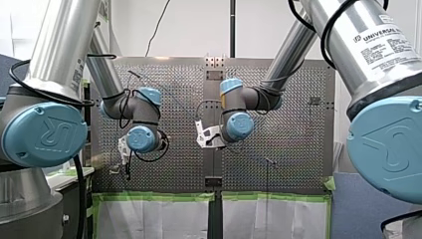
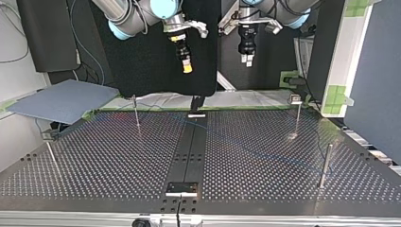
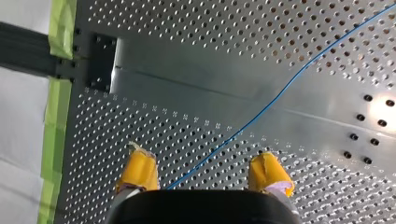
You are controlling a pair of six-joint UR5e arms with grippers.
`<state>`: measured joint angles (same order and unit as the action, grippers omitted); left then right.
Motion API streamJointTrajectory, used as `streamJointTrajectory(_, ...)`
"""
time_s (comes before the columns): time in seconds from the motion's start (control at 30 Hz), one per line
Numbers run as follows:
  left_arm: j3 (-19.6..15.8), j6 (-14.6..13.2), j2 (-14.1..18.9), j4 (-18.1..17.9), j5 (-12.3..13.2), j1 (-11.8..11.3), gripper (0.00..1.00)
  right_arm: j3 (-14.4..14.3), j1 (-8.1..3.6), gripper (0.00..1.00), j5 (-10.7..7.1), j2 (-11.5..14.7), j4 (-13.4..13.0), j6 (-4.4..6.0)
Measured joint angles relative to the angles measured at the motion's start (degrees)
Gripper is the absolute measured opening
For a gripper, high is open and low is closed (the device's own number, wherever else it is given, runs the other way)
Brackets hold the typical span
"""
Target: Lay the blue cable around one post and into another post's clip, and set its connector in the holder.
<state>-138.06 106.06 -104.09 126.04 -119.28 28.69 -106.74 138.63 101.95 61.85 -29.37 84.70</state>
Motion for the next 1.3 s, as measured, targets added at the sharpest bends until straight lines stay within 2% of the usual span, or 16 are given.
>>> streamJointTrajectory(0.23, 0.0, 0.1, 0.0, 0.1, 0.3, 0.0, 0.98, 0.0, 0.16, 1.00, -0.99, 0.0, -0.7, 0.22)
streamJointTrajectory(1.3, 0.0, 0.1, 0.0, 0.1, 0.3, 0.0, 0.98, 0.0, 0.19, 1.00, -1.04, 0.0, -0.8, 0.22)
